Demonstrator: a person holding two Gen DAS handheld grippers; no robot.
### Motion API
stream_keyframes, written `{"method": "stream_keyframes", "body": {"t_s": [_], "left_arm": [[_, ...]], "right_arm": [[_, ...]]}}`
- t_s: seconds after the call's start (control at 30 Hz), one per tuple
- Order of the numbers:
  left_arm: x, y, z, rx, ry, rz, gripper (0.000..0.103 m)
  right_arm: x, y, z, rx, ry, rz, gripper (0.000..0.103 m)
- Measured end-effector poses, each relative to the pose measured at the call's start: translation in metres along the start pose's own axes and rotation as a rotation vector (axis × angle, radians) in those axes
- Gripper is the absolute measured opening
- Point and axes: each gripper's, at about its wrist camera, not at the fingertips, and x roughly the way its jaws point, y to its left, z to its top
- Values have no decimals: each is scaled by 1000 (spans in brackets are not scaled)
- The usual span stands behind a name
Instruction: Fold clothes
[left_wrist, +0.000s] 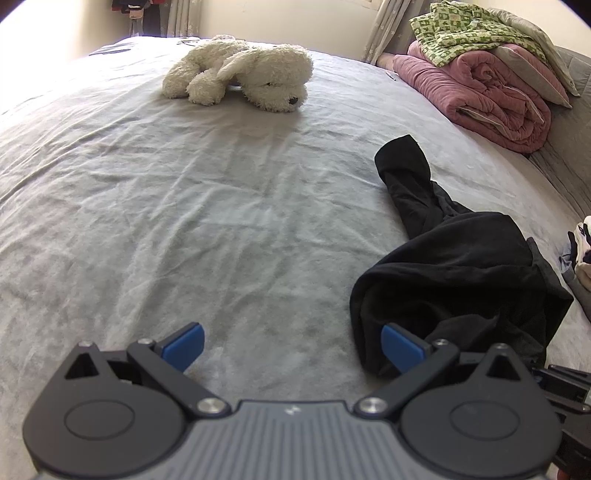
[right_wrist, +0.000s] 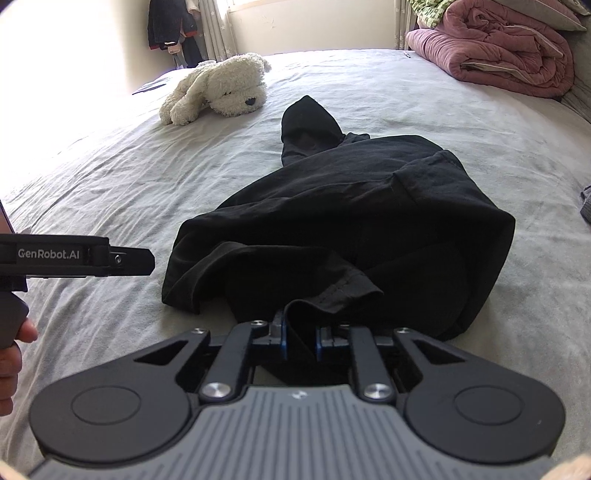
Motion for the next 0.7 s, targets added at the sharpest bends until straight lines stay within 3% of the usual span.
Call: {"method": "stream_keyframes", "body": {"t_s": [0.2, 0.5, 0.7], "left_arm": [[0, -1, 0, 3, -1, 2, 102], [1, -2, 0, 8, -2, 6, 102], [2, -4, 0, 17, -4, 7, 102]], "right_arm": [[-2, 12, -2, -16, 31, 65, 11], [-7, 25, -10, -14, 115, 232, 12], [-16, 39, -21, -94, 161, 306, 12]]}}
